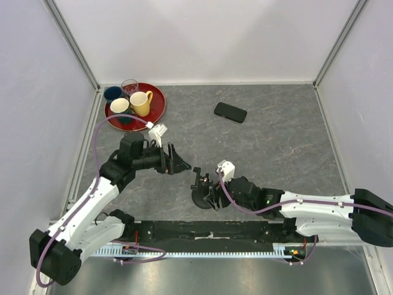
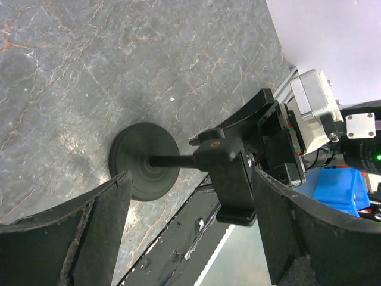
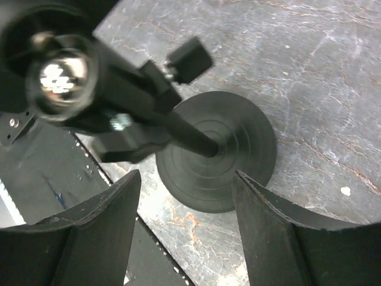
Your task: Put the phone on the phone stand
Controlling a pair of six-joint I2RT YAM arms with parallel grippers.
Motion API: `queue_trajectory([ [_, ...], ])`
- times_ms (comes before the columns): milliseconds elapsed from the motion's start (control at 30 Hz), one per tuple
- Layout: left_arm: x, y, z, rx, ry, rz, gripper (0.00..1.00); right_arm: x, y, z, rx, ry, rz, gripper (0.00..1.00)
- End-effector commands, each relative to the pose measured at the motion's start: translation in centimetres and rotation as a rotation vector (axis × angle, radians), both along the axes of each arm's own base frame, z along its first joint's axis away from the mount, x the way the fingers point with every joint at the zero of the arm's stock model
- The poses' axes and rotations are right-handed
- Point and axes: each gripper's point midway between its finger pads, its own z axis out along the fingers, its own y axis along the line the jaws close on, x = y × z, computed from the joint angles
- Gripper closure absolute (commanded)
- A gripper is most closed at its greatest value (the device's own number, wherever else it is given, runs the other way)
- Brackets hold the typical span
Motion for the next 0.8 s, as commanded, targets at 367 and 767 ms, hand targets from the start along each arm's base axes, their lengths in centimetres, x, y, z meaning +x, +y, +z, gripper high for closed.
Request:
queue_trajectory([
  [367, 0.9, -5.3, 1.6, -0.224, -0.039, -0.207, 0.07, 2.2, 1.0, 1.0, 0.255, 0.000, -0.180, 0.47],
  [767, -1.5, -5.1, 1.3, -0.249, -0.003, -0.217, 0.25, 3.3, 2.3, 0.1, 0.314, 0.031, -0.195, 0.27],
])
